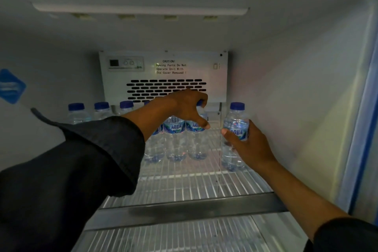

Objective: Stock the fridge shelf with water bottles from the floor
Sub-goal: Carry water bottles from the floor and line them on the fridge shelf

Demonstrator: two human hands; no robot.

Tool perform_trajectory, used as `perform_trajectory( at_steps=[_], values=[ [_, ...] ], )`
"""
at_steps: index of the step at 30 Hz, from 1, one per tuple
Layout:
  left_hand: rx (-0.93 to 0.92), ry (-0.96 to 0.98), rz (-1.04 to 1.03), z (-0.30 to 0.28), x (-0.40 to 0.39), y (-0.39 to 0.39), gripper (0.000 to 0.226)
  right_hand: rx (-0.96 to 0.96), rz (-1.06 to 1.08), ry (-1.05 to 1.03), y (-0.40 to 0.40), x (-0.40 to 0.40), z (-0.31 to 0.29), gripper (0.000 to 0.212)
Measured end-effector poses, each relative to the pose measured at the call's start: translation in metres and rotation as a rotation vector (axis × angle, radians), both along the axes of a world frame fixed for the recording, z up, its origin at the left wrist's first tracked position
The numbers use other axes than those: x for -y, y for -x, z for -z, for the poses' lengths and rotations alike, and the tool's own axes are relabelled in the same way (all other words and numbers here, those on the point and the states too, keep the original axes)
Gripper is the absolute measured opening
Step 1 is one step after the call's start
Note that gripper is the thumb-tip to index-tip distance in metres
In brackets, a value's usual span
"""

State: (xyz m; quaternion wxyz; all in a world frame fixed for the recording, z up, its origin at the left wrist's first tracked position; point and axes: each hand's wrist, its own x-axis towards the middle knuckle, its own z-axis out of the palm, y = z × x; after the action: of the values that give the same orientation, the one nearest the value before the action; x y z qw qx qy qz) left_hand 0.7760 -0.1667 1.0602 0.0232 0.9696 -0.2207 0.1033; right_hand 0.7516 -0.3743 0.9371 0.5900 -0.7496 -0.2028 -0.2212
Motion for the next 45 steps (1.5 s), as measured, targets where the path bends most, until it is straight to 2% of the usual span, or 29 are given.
perform_trajectory(
  at_steps=[3,9,15,20,25,29,33,39,45],
  values=[
    [-0.036,-0.003,0.007,-0.001,-0.001,-0.002,0.055,0.003,0.008,0.033,-0.001,0.001,0.000,0.040],
    [-0.140,-0.047,-0.020,-0.014,-0.008,-0.003,0.069,-0.008,-0.008,0.062,-0.004,0.003,0.003,0.047],
    [-0.162,0.025,-0.034,-0.012,-0.009,-0.002,0.083,0.006,-0.040,0.016,-0.014,-0.001,-0.009,0.048],
    [-0.184,0.013,-0.028,-0.012,-0.004,-0.002,0.083,-0.057,-0.139,0.004,-0.035,-0.013,-0.022,0.047],
    [-0.234,0.055,0.002,-0.007,-0.010,-0.003,0.074,-0.081,-0.162,-0.002,-0.043,-0.014,-0.005,0.046],
    [-0.254,-0.066,-0.030,-0.015,-0.007,-0.003,0.092,-0.110,-0.199,0.143,-0.038,-0.007,0.008,0.061],
    [-0.263,-0.181,-0.052,-0.025,-0.002,-0.006,0.081,-0.110,-0.214,0.205,-0.037,-0.002,0.014,0.062],
    [-0.202,-0.199,-0.034,-0.022,0.002,-0.011,0.075,-0.101,-0.211,0.210,-0.041,-0.003,0.014,0.059],
    [-0.183,-0.182,-0.058,-0.020,-0.005,-0.012,0.088,-0.151,-0.207,0.218,-0.048,-0.001,0.012,0.064]
  ],
)
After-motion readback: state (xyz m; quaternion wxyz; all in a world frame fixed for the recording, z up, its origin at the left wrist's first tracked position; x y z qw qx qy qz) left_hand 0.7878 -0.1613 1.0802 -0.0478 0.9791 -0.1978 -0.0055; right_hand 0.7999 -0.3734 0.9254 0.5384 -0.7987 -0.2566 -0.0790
